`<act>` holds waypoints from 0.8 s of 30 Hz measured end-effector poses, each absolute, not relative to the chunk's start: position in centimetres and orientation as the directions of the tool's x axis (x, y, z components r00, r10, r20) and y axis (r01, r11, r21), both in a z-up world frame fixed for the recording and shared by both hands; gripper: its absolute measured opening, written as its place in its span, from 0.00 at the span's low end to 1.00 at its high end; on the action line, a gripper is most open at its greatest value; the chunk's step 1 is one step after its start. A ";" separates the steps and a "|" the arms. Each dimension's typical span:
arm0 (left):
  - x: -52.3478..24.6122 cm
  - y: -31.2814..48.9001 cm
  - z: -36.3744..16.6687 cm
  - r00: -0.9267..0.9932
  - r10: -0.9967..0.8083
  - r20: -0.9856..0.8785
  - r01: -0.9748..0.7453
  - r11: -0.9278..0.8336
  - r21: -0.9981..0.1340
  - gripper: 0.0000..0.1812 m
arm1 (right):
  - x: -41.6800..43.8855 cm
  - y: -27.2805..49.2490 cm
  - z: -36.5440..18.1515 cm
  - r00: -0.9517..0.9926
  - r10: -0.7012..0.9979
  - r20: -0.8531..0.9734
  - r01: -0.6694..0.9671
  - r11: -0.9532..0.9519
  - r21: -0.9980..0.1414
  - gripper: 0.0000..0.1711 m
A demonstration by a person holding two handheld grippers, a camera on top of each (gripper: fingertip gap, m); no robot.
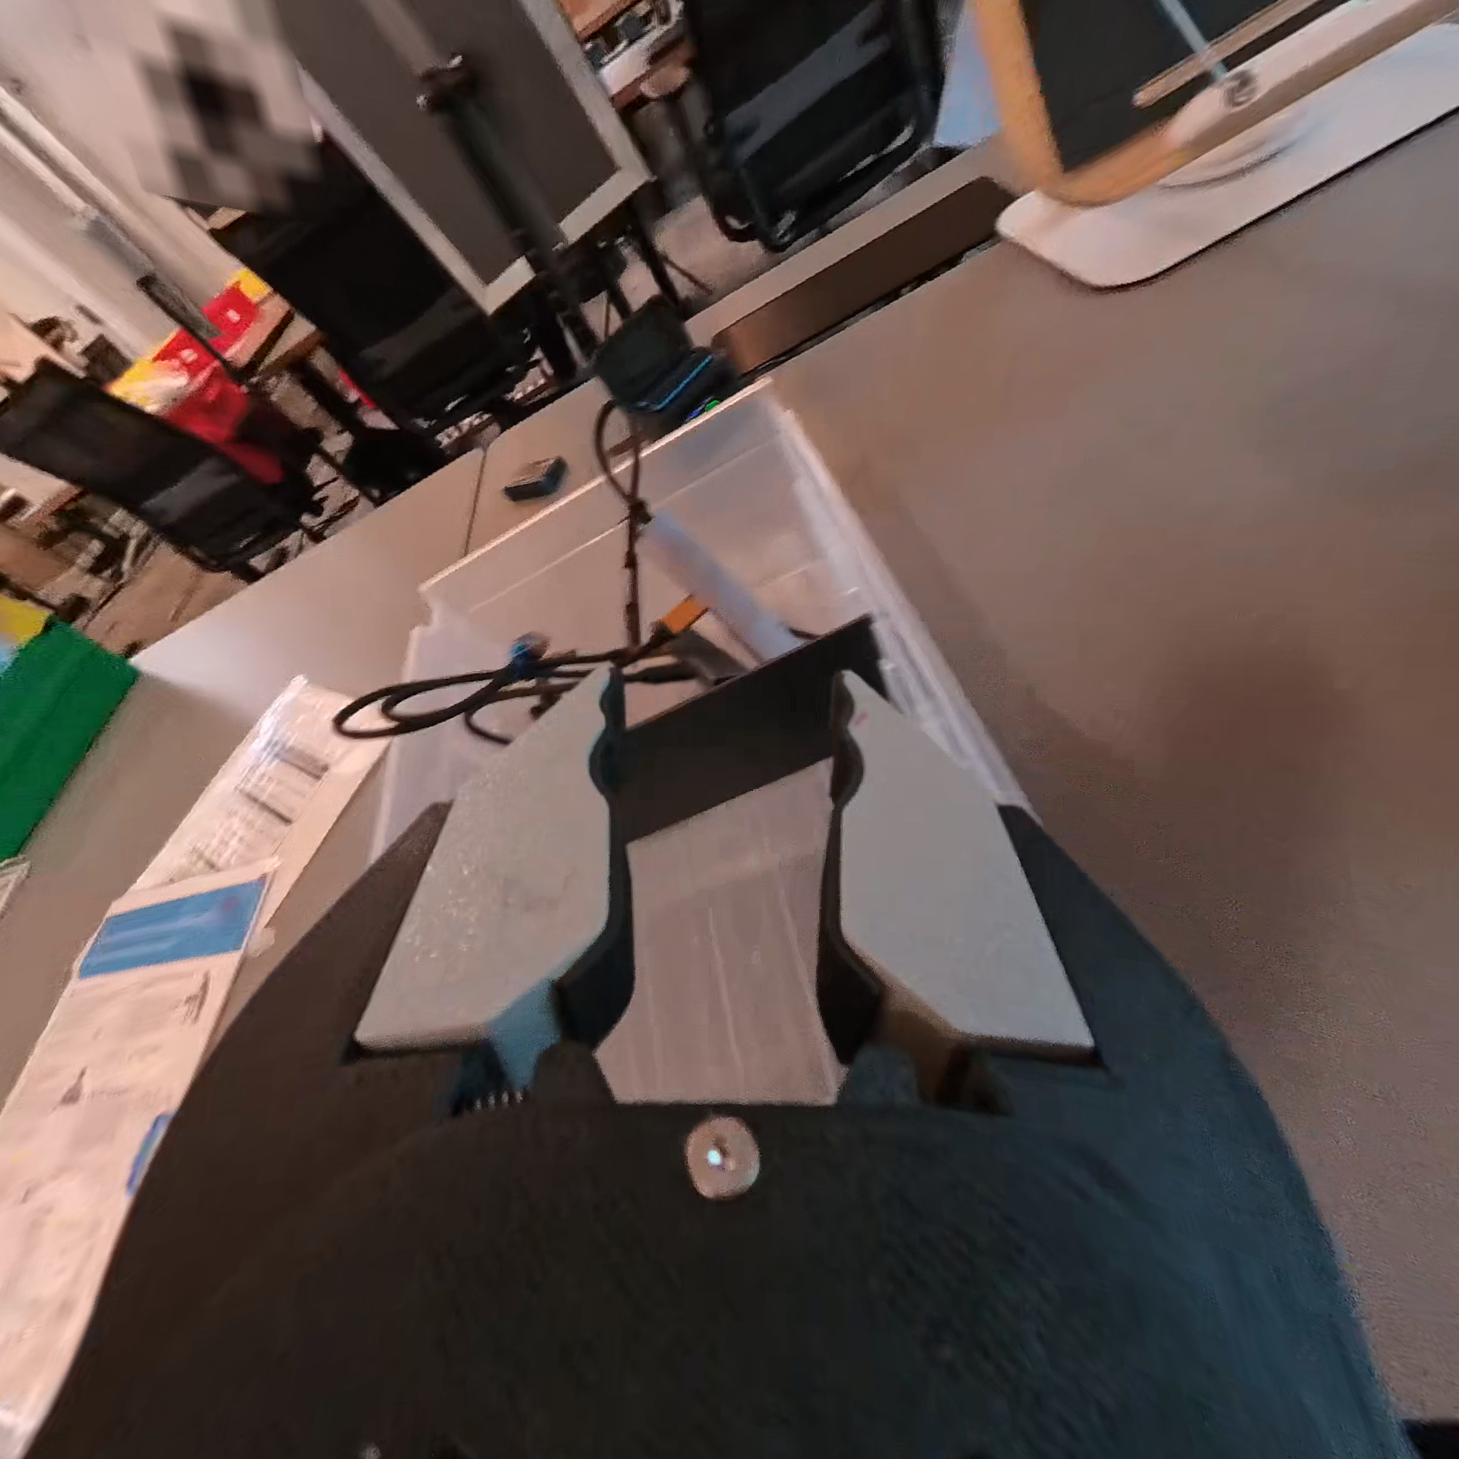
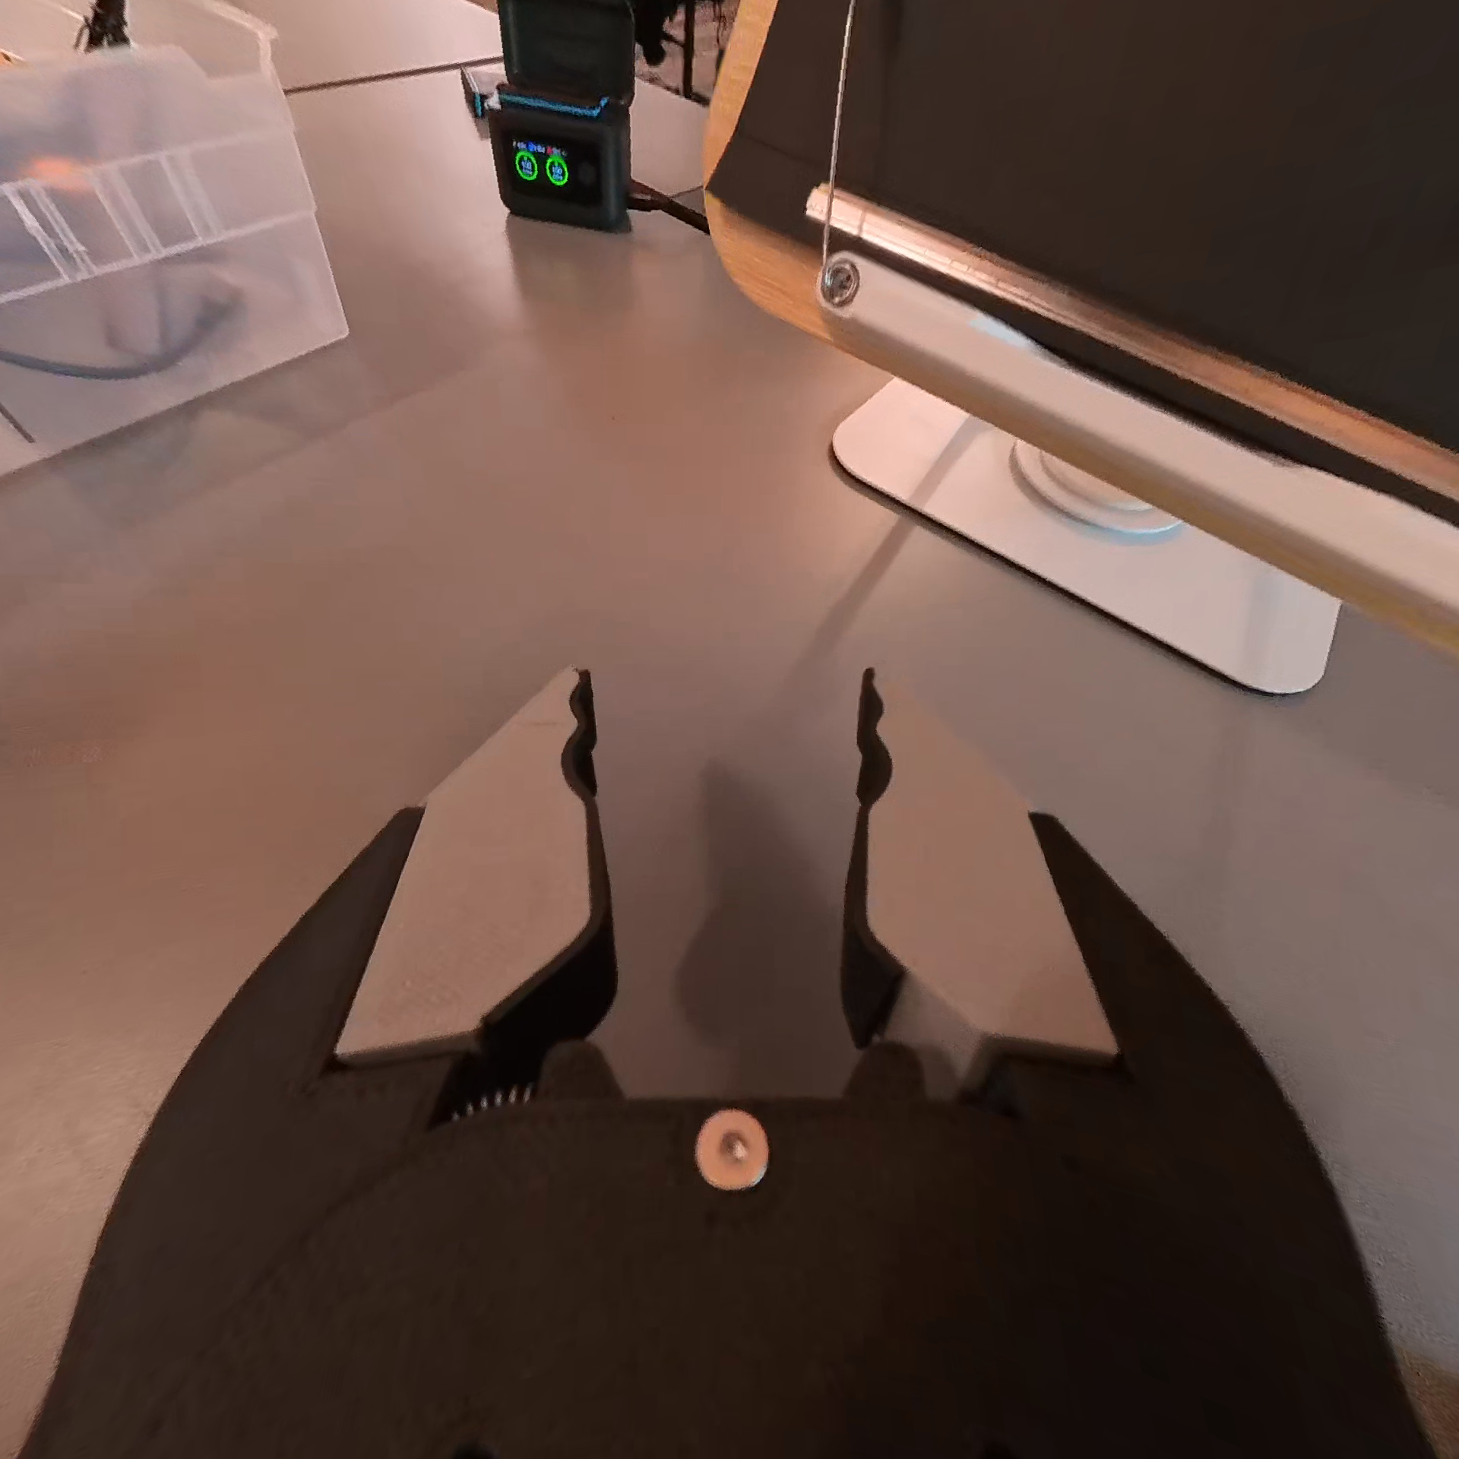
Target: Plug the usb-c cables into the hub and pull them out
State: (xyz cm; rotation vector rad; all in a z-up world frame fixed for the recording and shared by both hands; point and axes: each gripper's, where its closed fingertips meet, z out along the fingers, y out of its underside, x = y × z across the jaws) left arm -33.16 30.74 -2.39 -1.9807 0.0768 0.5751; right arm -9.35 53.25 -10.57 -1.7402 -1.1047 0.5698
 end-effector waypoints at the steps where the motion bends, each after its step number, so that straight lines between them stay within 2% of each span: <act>1: -33.8 30.1 -2.3 0.887 0.202 -0.414 -0.282 -0.473 -0.835 0.28 | -9.4 53.3 -10.9 0.477 0.873 0.103 0.431 -0.130 -0.893 0.37; 10: -40.9 24.1 -3.4 0.871 0.329 -0.364 -0.136 -0.552 -0.823 0.28 | -9.3 53.4 -11.7 0.478 0.870 0.121 0.465 -0.134 -0.875 0.34; 19: -41.3 25.0 -5.0 0.898 0.310 -0.312 -0.097 -0.552 -0.828 0.29 | -9.2 53.5 -12.1 0.481 0.870 0.110 0.478 -0.154 -0.865 0.33; 24: -40.7 26.3 -4.9 0.942 0.302 -0.145 0.013 -0.464 -0.886 0.34 | -9.5 53.1 -12.4 0.462 0.875 0.141 0.507 -0.130 -0.852 0.32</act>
